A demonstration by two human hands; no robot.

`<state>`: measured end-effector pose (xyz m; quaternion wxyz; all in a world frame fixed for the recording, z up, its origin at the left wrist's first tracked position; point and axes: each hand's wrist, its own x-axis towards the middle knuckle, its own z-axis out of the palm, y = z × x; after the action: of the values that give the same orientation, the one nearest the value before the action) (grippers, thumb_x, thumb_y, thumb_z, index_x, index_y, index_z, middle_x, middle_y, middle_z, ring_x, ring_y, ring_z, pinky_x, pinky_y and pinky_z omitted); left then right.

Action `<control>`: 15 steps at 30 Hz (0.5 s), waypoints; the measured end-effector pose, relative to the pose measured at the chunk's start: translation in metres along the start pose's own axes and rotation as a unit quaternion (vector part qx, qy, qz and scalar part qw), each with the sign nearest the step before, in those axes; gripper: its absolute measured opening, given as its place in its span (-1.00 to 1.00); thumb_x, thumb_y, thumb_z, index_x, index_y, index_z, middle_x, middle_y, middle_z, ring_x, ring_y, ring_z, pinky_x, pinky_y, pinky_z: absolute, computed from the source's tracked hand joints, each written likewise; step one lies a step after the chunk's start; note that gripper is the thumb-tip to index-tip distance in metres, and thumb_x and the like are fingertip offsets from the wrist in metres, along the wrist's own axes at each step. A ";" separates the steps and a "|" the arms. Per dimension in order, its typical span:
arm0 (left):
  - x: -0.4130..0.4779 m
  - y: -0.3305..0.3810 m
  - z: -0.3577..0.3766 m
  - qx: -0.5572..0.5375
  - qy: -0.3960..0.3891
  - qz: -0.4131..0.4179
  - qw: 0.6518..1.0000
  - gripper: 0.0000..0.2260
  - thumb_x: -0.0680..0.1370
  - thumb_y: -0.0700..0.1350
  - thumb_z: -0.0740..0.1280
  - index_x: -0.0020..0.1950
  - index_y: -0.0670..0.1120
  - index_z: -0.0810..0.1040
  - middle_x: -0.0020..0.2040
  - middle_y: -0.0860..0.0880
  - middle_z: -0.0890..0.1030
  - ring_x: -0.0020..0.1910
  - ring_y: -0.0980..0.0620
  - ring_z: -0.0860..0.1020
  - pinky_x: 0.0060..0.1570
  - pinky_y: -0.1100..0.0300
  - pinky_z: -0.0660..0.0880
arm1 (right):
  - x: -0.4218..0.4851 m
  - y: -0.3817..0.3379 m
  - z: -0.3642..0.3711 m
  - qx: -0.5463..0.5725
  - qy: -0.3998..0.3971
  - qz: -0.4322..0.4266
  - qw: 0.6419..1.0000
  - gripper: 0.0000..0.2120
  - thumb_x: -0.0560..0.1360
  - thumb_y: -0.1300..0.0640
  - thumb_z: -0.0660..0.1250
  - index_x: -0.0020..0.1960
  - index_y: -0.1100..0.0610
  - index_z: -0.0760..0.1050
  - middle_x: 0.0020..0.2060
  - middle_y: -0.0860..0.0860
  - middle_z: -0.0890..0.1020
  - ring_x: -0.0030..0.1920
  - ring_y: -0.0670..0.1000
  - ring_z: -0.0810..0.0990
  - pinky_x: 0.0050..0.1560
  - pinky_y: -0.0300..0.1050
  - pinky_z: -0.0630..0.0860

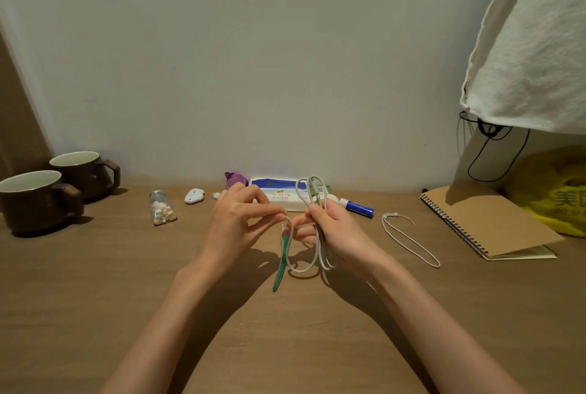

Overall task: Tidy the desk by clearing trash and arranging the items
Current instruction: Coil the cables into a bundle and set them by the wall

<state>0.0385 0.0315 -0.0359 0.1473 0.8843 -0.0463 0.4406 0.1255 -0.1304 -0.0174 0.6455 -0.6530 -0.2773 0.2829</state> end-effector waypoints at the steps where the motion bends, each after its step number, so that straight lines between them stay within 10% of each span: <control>1: 0.000 0.000 0.000 0.000 0.003 0.002 1.000 -0.77 0.44 0.11 0.33 -0.09 0.01 0.70 -0.27 0.05 0.54 -0.27 0.06 0.37 -0.31 0.23 0.25 | -0.001 0.000 0.001 -0.001 -0.016 0.006 1.000 -0.79 0.66 0.13 0.04 0.09 0.25 0.36 -0.08 0.21 0.67 -0.10 0.10 0.71 -0.10 -0.15 0.65; 6: -0.001 0.003 0.002 0.004 -0.017 0.021 1.000 -0.76 0.44 0.11 0.31 -0.11 0.03 0.70 -0.28 0.06 0.55 -0.24 0.15 0.32 -0.29 0.27 0.21 | 0.000 0.009 0.011 -0.024 -0.067 -0.005 0.997 -0.72 0.66 0.11 0.04 0.23 0.29 0.31 -0.37 0.00 0.54 -0.35 -0.01 0.61 -0.02 0.05 0.62; 10: -0.001 0.000 -0.002 0.026 -0.005 0.010 1.000 -0.74 0.49 0.13 0.27 -0.06 0.04 0.68 -0.25 0.07 0.58 -0.26 0.06 0.43 -0.33 0.13 0.34 | 0.000 0.005 0.009 -0.005 -0.066 -0.005 0.998 -0.80 0.65 0.10 0.06 0.15 0.21 0.33 -0.41 -0.05 0.39 -0.49 -0.13 0.33 -0.44 -0.29 0.40; 15: -0.003 0.002 -0.010 0.009 0.027 -0.057 0.998 -0.79 0.50 -0.02 0.31 0.01 -0.07 0.67 -0.16 -0.01 0.65 -0.22 0.05 0.54 -0.30 0.13 0.52 | -0.005 -0.002 0.005 -0.072 -0.077 -0.037 0.994 -0.85 0.65 0.09 0.08 0.06 0.17 0.34 -0.39 -0.05 0.38 -0.48 -0.13 0.31 -0.49 -0.33 0.34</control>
<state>0.0283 0.0322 -0.0318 0.1654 0.8746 0.0125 0.4556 0.1183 -0.1307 -0.0154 0.5836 -0.6634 -0.3700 0.2873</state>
